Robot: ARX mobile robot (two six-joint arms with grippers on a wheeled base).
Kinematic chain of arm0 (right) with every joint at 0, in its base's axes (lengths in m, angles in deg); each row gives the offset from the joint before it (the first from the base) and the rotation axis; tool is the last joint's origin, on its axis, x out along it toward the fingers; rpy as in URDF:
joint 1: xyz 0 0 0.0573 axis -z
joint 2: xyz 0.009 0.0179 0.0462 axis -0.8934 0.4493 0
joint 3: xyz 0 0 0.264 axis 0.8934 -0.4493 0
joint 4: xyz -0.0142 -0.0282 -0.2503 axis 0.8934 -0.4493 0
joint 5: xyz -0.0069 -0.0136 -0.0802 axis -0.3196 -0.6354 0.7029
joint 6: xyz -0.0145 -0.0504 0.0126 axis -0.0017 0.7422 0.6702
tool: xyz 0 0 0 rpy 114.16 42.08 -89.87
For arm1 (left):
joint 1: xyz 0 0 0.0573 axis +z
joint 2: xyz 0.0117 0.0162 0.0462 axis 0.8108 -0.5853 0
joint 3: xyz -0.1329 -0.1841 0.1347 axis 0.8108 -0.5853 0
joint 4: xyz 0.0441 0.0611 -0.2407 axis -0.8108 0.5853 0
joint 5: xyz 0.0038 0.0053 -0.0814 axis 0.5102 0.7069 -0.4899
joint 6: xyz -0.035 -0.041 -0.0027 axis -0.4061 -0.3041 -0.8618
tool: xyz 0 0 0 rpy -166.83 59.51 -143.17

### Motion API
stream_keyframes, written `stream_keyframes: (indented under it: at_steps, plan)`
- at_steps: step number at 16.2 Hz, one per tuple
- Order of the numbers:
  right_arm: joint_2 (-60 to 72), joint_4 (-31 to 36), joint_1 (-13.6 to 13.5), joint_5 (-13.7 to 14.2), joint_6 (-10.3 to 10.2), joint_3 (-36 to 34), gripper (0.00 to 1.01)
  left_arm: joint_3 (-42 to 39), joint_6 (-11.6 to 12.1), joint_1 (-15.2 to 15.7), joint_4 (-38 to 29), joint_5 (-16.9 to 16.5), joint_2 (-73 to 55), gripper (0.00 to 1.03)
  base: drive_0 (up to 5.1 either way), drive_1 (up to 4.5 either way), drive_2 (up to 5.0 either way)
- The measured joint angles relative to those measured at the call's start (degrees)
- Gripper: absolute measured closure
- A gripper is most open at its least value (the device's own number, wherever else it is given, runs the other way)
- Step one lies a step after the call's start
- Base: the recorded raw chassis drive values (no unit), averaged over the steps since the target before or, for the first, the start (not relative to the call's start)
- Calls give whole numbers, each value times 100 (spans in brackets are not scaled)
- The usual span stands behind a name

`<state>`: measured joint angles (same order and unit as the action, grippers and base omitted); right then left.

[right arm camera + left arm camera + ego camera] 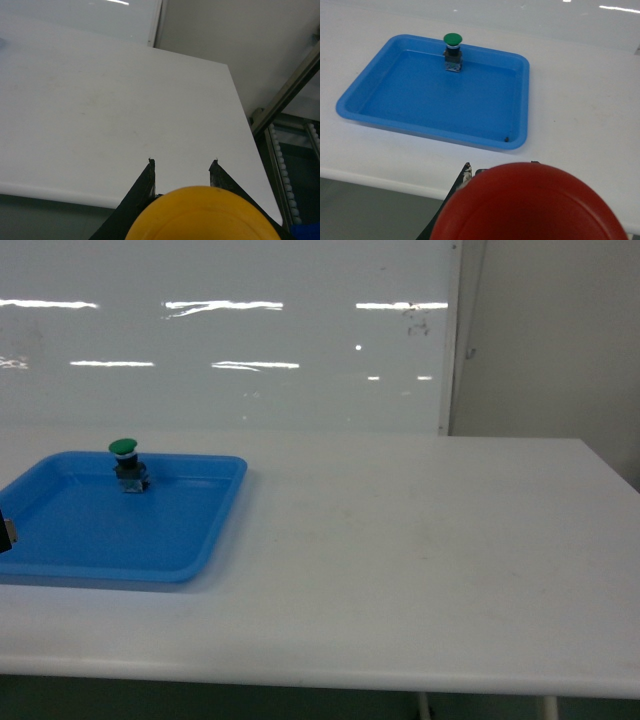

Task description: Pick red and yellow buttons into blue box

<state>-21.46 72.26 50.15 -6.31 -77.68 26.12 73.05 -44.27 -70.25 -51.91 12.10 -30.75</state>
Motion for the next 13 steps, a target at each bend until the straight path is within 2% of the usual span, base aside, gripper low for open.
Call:
stream_keyframes:
  at_steps: [2, 13]
  plan:
    - [0, 2, 0, 0, -2, 0, 73, 0, 0, 0, -9, -2, 0, 78, 483, -263, -263]
    - [0, -2, -2, 2, -2, 0, 73, 0, 0, 4, -17, 0, -2, 78, 478, -368, -97]
